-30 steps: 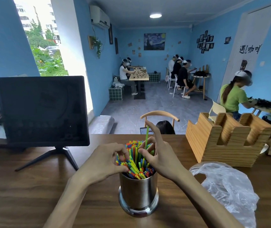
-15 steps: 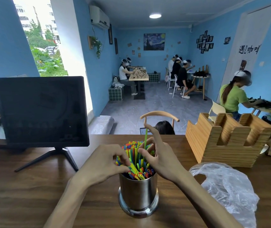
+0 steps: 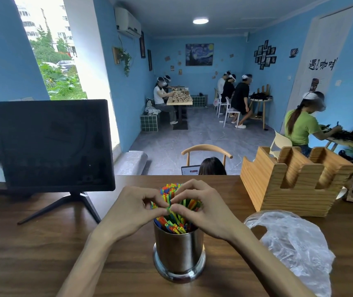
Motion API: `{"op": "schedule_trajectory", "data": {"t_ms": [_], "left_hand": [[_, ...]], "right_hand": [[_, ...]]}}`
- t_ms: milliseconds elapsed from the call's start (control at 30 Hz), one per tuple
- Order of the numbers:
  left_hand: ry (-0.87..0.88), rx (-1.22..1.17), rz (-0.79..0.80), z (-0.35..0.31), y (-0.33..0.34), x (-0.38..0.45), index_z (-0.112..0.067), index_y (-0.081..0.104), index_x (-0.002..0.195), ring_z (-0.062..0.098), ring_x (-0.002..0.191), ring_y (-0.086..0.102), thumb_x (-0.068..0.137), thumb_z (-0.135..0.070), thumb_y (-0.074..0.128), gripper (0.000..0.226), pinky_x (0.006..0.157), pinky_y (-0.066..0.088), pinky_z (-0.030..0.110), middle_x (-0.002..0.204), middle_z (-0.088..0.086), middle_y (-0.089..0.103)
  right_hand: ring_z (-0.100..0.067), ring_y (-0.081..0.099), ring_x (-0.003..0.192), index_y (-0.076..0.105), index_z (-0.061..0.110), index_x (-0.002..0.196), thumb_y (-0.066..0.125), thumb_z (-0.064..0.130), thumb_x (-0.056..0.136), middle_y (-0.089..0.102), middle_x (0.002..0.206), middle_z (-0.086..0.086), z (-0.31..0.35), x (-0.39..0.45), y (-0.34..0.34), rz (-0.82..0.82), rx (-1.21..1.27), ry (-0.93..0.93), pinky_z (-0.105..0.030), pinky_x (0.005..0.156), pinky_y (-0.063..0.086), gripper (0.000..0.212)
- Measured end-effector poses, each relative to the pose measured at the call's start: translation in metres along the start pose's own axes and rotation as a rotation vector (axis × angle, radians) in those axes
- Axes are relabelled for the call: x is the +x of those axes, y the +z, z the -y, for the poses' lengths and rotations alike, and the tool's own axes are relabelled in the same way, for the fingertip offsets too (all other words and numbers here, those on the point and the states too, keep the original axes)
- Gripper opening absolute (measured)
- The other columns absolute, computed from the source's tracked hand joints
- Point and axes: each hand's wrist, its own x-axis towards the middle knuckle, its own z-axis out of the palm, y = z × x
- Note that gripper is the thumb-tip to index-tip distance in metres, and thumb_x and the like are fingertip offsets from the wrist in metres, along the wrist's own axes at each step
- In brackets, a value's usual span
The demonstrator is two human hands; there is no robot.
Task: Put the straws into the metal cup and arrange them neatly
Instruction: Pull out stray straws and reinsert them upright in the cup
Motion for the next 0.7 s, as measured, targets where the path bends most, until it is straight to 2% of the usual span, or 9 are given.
{"op": "schedule_trajectory", "data": {"t_ms": [133,233,333,433,500,533,567,700], "left_hand": [[-0.03,-0.053,-0.049,-0.001,0.001,0.002,-0.03,0.08,0.075,0.005,0.052,0.041,0.076,-0.021,0.089,0.012,0.052,0.031,0.015,0.051,-0.019,0.054],[-0.018,-0.085,-0.088,-0.001,0.001,0.003,-0.033,0.082,0.078,0.006,0.052,0.037,0.078,-0.02,0.087,0.014,0.053,0.028,0.019,0.048,-0.016,0.048],[0.026,-0.076,-0.11,-0.001,0.004,0.005,-0.029,0.082,0.083,0.005,0.053,0.039,0.08,-0.016,0.085,0.014,0.054,0.03,0.015,0.053,-0.023,0.054],[0.058,-0.107,-0.164,0.0,0.008,0.008,-0.029,0.082,0.087,0.004,0.056,0.044,0.082,-0.017,0.083,0.013,0.056,0.034,0.015,0.062,-0.023,0.061],[0.053,-0.169,-0.21,-0.001,0.012,0.009,-0.03,0.082,0.089,0.004,0.06,0.051,0.081,-0.021,0.083,0.012,0.058,0.04,0.017,0.075,-0.017,0.071],[0.054,-0.192,-0.236,-0.002,0.014,0.01,-0.029,0.082,0.088,0.004,0.061,0.052,0.079,-0.021,0.084,0.012,0.059,0.041,0.017,0.078,-0.014,0.074],[0.064,-0.199,-0.262,-0.002,0.016,0.012,-0.028,0.083,0.087,0.003,0.06,0.052,0.078,-0.021,0.085,0.012,0.059,0.04,0.016,0.078,-0.012,0.074],[0.132,-0.132,-0.29,-0.003,0.021,0.019,-0.023,0.084,0.092,0.002,0.065,0.056,0.079,-0.018,0.086,0.014,0.059,0.039,0.012,0.08,-0.011,0.073]], "right_hand": [[0.0,0.053,0.109,0.08,0.032,0.091,0.08,0.061,0.074,0.063,0.104,0.021,0.004,0.002,0.005,0.015,-0.068,-0.011,-0.024,0.096,0.042,0.034],[-0.001,0.054,0.105,0.08,0.032,0.089,0.08,0.054,0.078,0.065,0.101,0.02,0.005,0.006,0.005,-0.009,-0.059,0.023,-0.03,0.093,0.046,0.025],[-0.002,0.055,0.104,0.079,0.03,0.092,0.08,0.045,0.082,0.065,0.1,0.019,0.005,0.007,0.005,0.006,-0.027,0.039,-0.032,0.092,0.046,0.018],[-0.001,0.055,0.098,0.077,0.027,0.093,0.077,0.039,0.088,0.065,0.093,0.02,0.006,0.006,0.003,-0.018,-0.011,0.016,-0.021,0.088,0.042,0.013],[-0.001,0.056,0.097,0.075,0.026,0.096,0.075,0.037,0.09,0.066,0.091,0.019,0.008,0.007,0.0,-0.045,-0.01,0.012,-0.009,0.086,0.035,0.013],[-0.001,0.056,0.097,0.075,0.028,0.098,0.074,0.037,0.09,0.066,0.092,0.019,0.008,0.007,-0.001,-0.047,0.002,0.017,-0.008,0.086,0.035,0.012],[0.0,0.057,0.098,0.075,0.03,0.1,0.074,0.038,0.09,0.068,0.094,0.017,0.009,0.008,-0.002,-0.041,0.02,0.024,-0.009,0.086,0.037,0.012],[-0.002,0.062,0.1,0.074,0.036,0.101,0.074,0.04,0.089,0.07,0.1,0.012,0.007,0.011,-0.004,-0.054,0.08,0.048,-0.027,0.086,0.05,0.012]]}}
